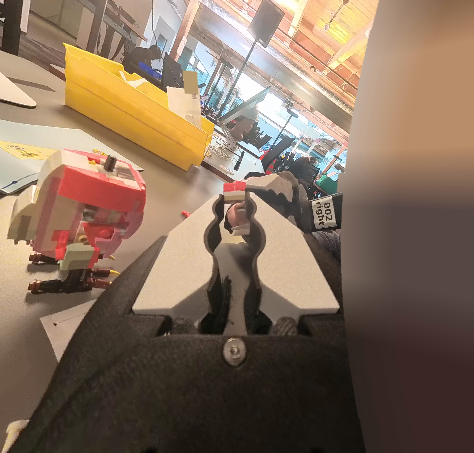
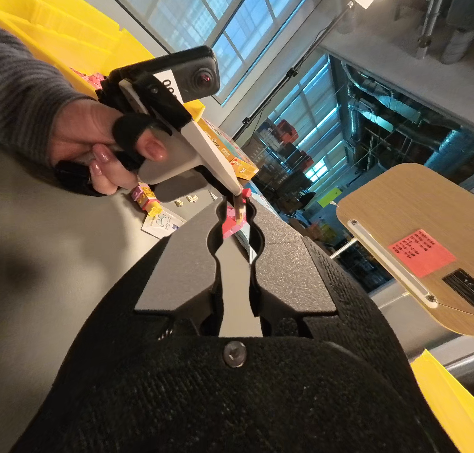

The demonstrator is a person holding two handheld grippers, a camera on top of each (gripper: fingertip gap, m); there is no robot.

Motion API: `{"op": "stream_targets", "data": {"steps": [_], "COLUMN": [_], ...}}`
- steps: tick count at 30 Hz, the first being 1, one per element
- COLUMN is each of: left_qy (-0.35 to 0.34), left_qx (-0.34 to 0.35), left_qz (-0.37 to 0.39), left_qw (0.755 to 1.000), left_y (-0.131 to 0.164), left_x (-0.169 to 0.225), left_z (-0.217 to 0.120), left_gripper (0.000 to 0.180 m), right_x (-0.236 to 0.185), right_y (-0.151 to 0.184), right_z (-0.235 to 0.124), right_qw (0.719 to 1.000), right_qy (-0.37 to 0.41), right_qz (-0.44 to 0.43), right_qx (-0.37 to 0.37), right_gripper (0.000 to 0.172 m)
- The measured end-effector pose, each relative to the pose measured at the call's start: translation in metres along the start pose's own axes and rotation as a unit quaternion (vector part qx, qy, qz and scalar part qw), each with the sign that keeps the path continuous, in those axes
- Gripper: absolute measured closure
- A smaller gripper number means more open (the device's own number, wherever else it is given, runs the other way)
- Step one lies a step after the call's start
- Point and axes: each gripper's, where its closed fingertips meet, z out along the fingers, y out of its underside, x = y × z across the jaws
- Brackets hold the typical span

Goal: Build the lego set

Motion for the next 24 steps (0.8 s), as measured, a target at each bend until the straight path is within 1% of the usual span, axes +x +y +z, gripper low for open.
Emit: {"op": "stream_targets", "data": {"steps": [5,10,14,19,24], "left_qy": [-0.005,-0.006,-0.004,-0.003,-0.005], "left_qx": [0.001,-0.002,-0.007,-0.011,-0.009], "left_qz": [-0.002,-0.007,-0.008,0.005,0.005], "left_qw": [1.000,1.000,1.000,1.000,1.000], "left_y": [-0.0002,0.0008,0.0020,0.0037,0.0030], "left_x": [-0.0016,-0.0030,-0.0025,0.0002,-0.0004], "left_z": [-0.0001,0.0005,0.0011,0.0019,0.0013], "left_gripper": [0.166,0.166,0.166,0.166,0.166], "right_x": [-0.0012,-0.0010,-0.0022,0.0008,0.0008], "right_y": [0.0018,0.0025,0.0028,0.0022,0.0035], "right_z": [0.0009,0.0024,0.0035,0.0022,0.0025], "right_qw": [1.000,1.000,1.000,1.000,0.999], "right_qy": [-0.003,0.004,0.011,0.011,0.004], "right_qz": [0.003,-0.003,-0.014,0.017,0.047], "right_qx": [-0.004,-0.007,-0.009,-0.004,-0.011], "right_gripper": [0.157,0.145,0.153,0.162,0.163]}}
